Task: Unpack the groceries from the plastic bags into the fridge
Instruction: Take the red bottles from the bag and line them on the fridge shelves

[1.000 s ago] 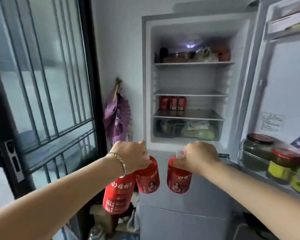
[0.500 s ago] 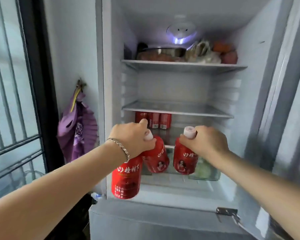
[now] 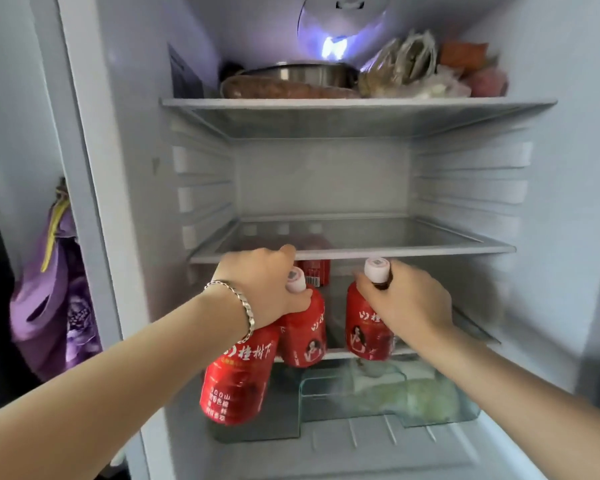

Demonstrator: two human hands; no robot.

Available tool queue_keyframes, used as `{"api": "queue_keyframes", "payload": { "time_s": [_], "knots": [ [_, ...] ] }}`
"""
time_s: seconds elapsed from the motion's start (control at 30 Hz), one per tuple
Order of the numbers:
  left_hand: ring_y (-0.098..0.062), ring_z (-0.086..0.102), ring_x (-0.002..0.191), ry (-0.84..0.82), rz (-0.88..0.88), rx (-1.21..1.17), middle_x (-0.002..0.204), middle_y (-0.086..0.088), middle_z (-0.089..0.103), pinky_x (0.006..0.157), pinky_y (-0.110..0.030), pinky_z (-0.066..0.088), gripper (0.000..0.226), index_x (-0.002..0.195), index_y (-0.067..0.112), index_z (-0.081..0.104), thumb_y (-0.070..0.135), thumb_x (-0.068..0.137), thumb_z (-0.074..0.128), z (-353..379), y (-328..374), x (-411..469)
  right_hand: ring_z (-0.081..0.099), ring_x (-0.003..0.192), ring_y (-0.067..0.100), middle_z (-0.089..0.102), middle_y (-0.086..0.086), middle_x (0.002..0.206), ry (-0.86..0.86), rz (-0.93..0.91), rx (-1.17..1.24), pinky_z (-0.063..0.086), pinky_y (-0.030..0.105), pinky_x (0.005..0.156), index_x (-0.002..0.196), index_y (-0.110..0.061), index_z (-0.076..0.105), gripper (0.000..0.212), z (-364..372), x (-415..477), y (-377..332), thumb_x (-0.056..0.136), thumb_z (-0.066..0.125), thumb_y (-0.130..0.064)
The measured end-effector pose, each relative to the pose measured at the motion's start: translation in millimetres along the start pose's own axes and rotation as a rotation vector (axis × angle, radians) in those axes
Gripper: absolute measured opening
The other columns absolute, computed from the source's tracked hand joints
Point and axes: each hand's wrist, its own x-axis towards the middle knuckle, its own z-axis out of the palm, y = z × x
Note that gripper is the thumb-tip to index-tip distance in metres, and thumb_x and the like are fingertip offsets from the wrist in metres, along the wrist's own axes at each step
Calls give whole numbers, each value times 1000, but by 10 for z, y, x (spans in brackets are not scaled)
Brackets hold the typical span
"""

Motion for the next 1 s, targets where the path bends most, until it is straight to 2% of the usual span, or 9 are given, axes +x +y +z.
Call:
{"api": "queue_keyframes", "payload": {
  "time_s": [0.07,0.17,0.33,0.43,0.5,0.6,0.67,0.87,1.0],
  "knots": [
    [-20,52,75,10,24,-3,74,6,48,64,-27,35,38,96,22,38,58,86,44,78,-39,132,57,72,24,57,-3,72,22,-2,-40,36,28,58,78,-19,57,38,56,39,-32,86,47,-55],
    [-19,49,73,31,62,-17,71,8,45,63,-28,34,38,93,24,36,61,85,44,174,-64,272,58,74,24,61,-2,74,-79,70,-54,39,28,61,80,-19,61,37,71,164,-67,84,47,-53],
    [-19,52,76,51,91,-90,80,7,53,65,-28,34,38,97,26,36,61,85,44,285,-7,320,50,74,26,50,-3,68,-123,172,-66,36,28,63,82,-18,56,39,133,294,-34,85,46,-56],
    [-18,51,74,74,84,-102,79,8,53,65,-28,36,37,98,27,37,61,85,43,302,-11,328,59,89,33,61,5,97,-17,181,25,39,31,67,102,-16,57,50,317,248,-8,87,44,-61],
    [-18,49,72,75,72,-100,74,9,50,64,-28,36,37,97,27,37,62,85,43,304,-9,331,60,93,33,50,7,112,42,213,128,38,31,65,116,-13,45,62,456,145,21,83,47,-66],
    [-17,49,71,60,44,-97,73,10,51,64,-28,36,37,98,28,38,62,85,43,299,-5,340,60,94,31,43,7,118,63,176,127,40,30,62,122,-13,36,79,636,69,77,72,58,-69],
    [-18,51,73,58,29,-96,78,8,56,64,-28,36,38,99,28,38,62,85,43,309,7,341,59,100,32,43,10,123,21,189,139,45,34,68,127,-11,33,87,751,184,154,69,62,-69],
    [-17,49,72,46,10,-124,75,10,52,65,-28,35,35,92,28,35,61,85,45,351,66,280,52,114,34,42,17,129,-201,302,135,47,40,88,135,-3,28,85,1182,564,315,79,64,-56],
    [-17,51,75,47,0,-134,80,8,56,66,-28,35,35,95,28,37,60,85,45,309,70,293,48,121,34,37,21,135,-267,372,207,42,39,99,136,3,28,75,1323,905,229,85,67,-36]
  ]
}}
